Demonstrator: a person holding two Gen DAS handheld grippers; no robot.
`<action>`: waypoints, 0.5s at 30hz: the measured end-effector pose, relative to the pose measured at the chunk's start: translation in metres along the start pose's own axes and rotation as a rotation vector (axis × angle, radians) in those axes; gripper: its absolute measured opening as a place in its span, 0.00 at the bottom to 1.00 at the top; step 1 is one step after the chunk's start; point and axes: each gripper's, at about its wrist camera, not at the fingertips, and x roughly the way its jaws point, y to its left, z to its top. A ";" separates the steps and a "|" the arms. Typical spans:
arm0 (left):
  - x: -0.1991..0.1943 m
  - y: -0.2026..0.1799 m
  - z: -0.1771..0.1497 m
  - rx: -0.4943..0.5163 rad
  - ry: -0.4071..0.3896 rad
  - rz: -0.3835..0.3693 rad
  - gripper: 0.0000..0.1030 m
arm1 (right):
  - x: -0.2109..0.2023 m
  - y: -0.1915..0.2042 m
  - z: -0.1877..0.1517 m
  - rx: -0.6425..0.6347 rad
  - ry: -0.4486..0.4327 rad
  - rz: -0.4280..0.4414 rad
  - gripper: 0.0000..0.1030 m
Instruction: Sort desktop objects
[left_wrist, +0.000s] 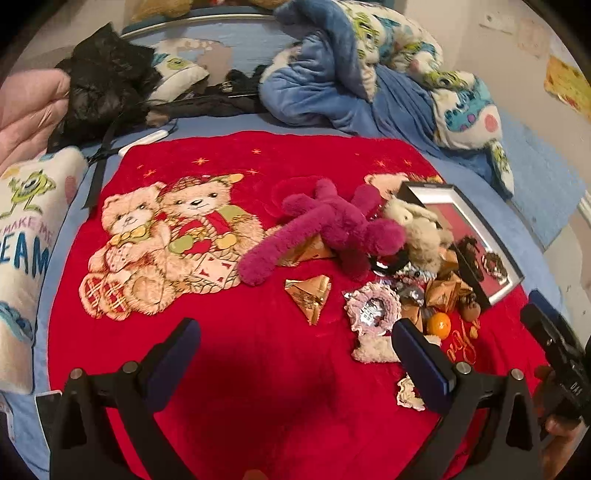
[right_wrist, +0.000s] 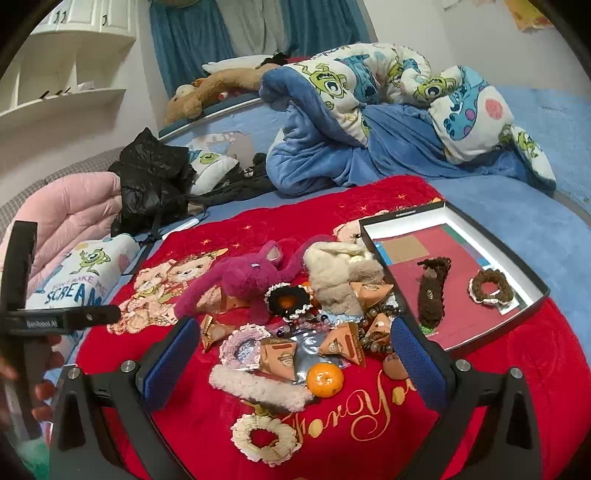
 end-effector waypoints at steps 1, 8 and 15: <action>0.002 -0.003 0.000 0.012 0.003 0.000 1.00 | 0.003 0.001 -0.001 -0.003 0.005 0.004 1.00; 0.026 -0.014 0.001 0.054 0.034 -0.007 1.00 | 0.018 0.006 -0.007 -0.006 0.041 0.028 0.97; 0.061 -0.015 0.004 0.078 0.080 -0.012 1.00 | 0.047 0.010 -0.015 0.011 0.114 0.079 0.90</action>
